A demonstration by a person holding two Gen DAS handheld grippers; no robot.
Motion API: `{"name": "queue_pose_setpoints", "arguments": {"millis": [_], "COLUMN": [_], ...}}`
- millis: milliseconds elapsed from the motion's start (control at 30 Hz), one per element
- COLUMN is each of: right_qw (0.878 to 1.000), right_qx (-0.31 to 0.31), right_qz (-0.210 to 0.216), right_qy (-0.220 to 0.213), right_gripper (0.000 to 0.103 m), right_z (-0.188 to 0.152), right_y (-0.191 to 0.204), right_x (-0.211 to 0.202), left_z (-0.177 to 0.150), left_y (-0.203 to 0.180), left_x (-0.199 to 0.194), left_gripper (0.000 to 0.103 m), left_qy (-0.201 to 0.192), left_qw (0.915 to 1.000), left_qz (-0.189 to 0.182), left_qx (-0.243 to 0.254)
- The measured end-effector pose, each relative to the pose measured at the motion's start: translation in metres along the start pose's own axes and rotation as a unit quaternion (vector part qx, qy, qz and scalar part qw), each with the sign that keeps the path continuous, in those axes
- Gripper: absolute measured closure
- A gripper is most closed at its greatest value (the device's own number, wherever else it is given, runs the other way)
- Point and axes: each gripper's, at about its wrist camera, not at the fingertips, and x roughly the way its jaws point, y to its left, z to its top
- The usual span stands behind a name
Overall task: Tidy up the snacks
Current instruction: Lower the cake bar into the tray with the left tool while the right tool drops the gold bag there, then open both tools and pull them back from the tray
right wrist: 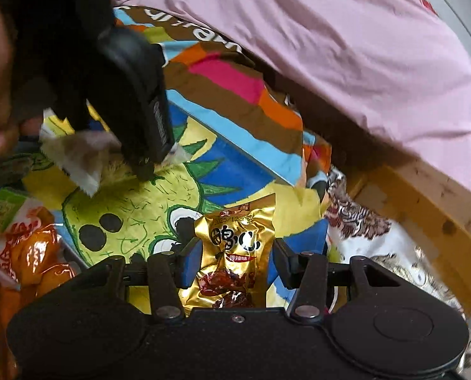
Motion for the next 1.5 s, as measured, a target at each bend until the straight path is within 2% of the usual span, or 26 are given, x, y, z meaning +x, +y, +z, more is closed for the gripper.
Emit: {"name": "queue_pose_setpoints", "arguments": {"millis": [133,233,300,367,433,633,767,833,1133,1367,1500], "right_qw": [1.000,1.000,1.000,1.000,1.000,0.998,0.996,0.995,0.981,0.970,0.966], "right_qx": [0.015,0.021,0.022,0.012,0.007,0.046,0.065,0.064,0.103,0.142,0.149], "right_qz": [0.010,0.014,0.018,0.012,0.008,0.000,-0.003,-0.010,-0.023,-0.033,-0.026], "right_qy": [0.009,0.011,0.013,0.006,-0.001,-0.037,-0.058,-0.077,-0.161,-0.194,-0.211], "right_gripper": [0.050,0.039,0.031,0.028,0.022,0.007,0.004,0.001,0.001,0.001,0.001], "right_z": [0.000,0.001,0.001,0.001,0.002,0.012,0.019,0.023,0.029,0.026,0.022], "right_y": [-0.001,-0.004,-0.004,-0.002,-0.001,-0.017,-0.027,-0.030,-0.031,-0.020,-0.010], "right_x": [0.000,0.002,0.001,-0.005,-0.013,-0.049,-0.082,-0.103,-0.197,-0.255,-0.282], "left_z": [-0.003,-0.003,-0.003,-0.002,0.001,0.006,0.005,0.004,-0.027,-0.073,-0.097], "left_y": [-0.006,-0.008,-0.010,-0.011,-0.011,-0.004,0.003,0.007,0.027,0.036,0.040], "left_x": [0.012,0.015,0.013,0.009,0.001,-0.042,-0.082,-0.103,-0.197,-0.263,-0.286], "left_gripper": [0.064,0.063,0.056,0.036,0.030,0.014,0.006,0.005,0.001,0.001,0.001], "left_qy": [0.012,0.025,0.027,0.027,0.020,-0.006,-0.035,-0.053,-0.122,-0.186,-0.208], "left_qw": [0.9998,0.9996,0.9995,0.9995,0.9997,0.9997,0.9991,0.9983,0.9923,0.9824,0.9773], "left_qz": [0.014,0.013,0.013,0.011,0.013,0.010,0.011,0.010,0.011,0.015,0.028], "left_qx": [0.002,-0.007,-0.007,-0.009,-0.011,-0.020,-0.021,-0.021,-0.021,0.011,0.030]}}
